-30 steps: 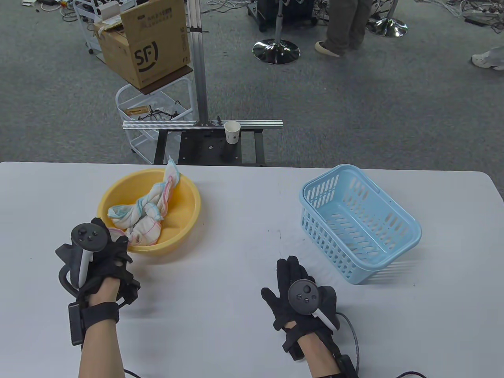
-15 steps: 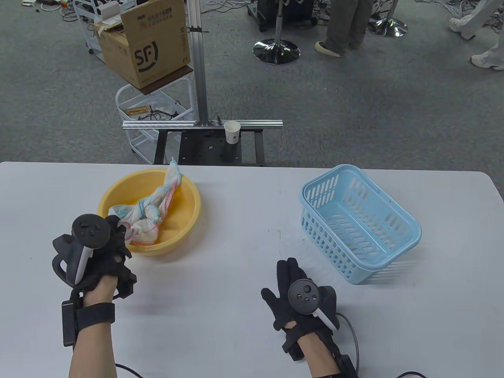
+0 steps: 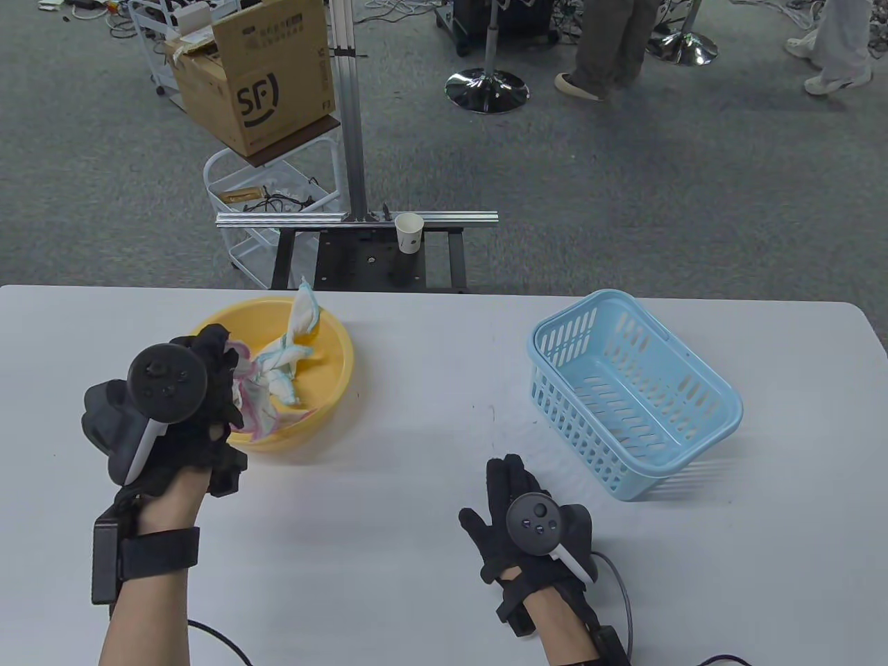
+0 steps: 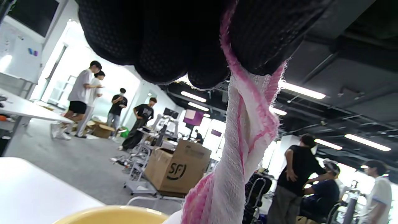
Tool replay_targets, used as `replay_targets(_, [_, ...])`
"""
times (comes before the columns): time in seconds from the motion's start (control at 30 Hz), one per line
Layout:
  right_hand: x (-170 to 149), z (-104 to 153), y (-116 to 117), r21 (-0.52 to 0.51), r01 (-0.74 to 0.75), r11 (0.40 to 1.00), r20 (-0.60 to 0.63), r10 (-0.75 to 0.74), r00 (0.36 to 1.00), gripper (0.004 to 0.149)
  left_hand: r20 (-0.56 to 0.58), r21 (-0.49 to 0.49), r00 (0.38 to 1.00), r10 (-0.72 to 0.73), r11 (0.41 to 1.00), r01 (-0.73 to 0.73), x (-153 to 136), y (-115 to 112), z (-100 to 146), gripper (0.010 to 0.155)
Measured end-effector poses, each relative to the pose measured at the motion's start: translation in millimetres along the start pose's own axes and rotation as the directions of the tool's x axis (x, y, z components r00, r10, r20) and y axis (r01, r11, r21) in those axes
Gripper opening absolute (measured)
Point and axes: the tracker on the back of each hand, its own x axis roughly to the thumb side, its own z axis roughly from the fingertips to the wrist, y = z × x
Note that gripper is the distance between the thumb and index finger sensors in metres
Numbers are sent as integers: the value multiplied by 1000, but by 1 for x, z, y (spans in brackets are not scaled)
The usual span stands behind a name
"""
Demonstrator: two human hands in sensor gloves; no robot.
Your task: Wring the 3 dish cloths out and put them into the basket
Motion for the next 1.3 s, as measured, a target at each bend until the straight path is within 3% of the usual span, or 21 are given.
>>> replay_targets(0.27, [3,2,-2,-23,4,1000,23,-3,1000,83,141,69,990,16,997,-26,42,30,13,47])
replay_targets(0.53, [12,5,-10,-132,41,990,117,-26,993,84,277,82,961,28,995,-52,82,43,33,47])
replay_targets(0.83, [24,12,-23,-294,142,945,280,-57,958,87,408,-4,912,36,999,-38,120,25,54,47])
replay_targets(1.03, [32,18,-30,-382,170,908,349,-28,937,91,552,-113,831,71,993,-10,154,4,76,47])
replay_targets(1.3, [31,20,-34,-427,207,880,377,-35,926,101,679,-213,720,144,977,5,190,-12,107,47])
